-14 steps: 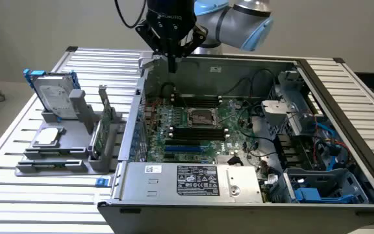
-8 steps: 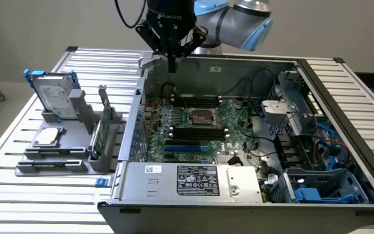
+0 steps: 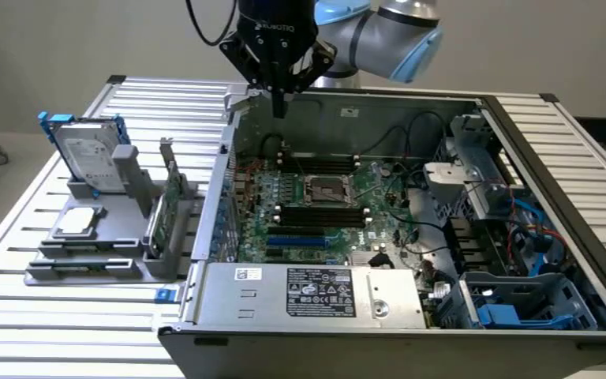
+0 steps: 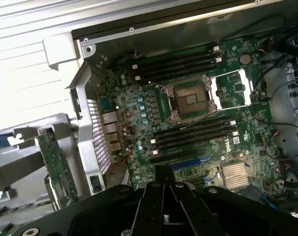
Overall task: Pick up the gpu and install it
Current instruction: 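Reach for the gpu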
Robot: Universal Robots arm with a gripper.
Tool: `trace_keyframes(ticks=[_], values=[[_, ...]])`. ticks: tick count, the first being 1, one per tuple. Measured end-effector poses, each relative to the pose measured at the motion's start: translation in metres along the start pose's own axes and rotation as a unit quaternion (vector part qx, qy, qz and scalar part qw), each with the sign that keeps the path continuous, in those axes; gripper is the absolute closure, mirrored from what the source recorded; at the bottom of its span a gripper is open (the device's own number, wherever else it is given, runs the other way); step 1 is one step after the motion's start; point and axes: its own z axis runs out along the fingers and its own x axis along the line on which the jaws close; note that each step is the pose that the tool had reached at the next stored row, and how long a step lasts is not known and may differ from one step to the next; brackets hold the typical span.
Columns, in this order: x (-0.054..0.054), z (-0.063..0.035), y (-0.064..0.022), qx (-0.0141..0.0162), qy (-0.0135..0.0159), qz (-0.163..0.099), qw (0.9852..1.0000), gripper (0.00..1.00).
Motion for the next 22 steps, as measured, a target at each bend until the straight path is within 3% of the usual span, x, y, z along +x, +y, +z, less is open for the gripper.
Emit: trace_keyframes(ticks=[5,9,13,17,22], values=[[0.017,-0.0001,0.0021,-0.0001,0.0004,0.000,1.0000,0.89],[0.026,-0.0002,0.0034,0.0013,0.0057,0.000,1.0000,0.89],[0.028,-0.0003,0.0038,0.0019,0.0090,-0.006,0.9999,0.89],[0.031,-0.0003,0.0041,0.0018,0.0099,-0.018,0.9998,0.89],[0.045,-0.0003,0.0059,0.0018,0.0100,-0.019,0.9998,0.89]])
